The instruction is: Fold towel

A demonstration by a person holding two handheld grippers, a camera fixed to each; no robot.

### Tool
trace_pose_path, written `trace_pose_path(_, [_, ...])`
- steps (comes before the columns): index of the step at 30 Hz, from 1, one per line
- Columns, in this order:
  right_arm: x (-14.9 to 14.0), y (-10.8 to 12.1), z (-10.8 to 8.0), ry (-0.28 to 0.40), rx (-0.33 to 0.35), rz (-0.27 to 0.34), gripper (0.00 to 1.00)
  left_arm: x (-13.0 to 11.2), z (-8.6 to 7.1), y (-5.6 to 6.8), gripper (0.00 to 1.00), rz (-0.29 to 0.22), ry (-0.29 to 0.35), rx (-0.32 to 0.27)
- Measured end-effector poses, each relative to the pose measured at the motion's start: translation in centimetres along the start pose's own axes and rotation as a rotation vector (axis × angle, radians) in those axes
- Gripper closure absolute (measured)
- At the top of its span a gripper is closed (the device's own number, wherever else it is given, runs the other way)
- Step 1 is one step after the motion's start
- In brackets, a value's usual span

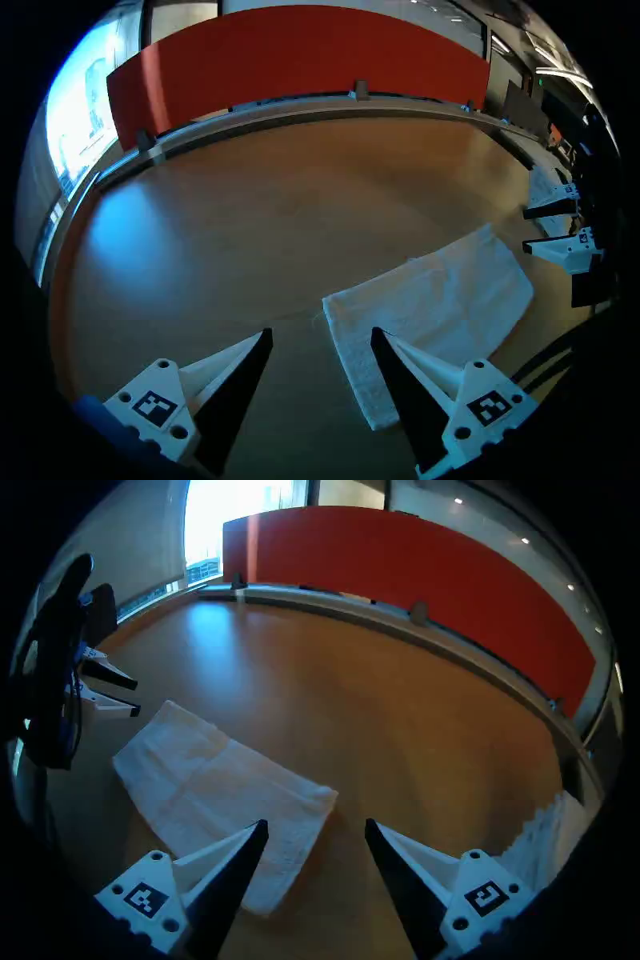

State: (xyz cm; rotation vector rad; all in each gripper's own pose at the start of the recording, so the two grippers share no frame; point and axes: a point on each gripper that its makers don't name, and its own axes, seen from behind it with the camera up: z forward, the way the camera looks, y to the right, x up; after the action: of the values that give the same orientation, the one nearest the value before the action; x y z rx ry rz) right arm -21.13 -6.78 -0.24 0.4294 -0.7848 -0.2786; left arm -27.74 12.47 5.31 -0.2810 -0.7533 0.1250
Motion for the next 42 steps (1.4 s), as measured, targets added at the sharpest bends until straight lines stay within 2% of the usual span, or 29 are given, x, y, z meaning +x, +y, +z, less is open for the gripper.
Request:
trace_pose_path(6, [0.3,-0.2,-1.0,0.016,0.000,0.019,0.05,-0.7,-0.6,0.2,0.09,-0.035,0.000,-0.011])
trace_pose_path(15, [-0.6,-0.8,-2.6,0.022,0.007,0.040,0.05,-1.7,-2.2,0.2,0.09,-0.045,0.003,-0.005])
trace_pose_path(30, [-3.7,-1.9,-5.4,0.009,-0.005,0.044,0.05,-5.0,-5.0,1.7,0.09,-0.106,0.002,0.003])
trace_pose_path(42, [-4.0,-2.4,-5.5,0.011,0.019,0.007,0.05,-6.7,-6.9,0.7,0.09,-0.148,0.007,0.042])
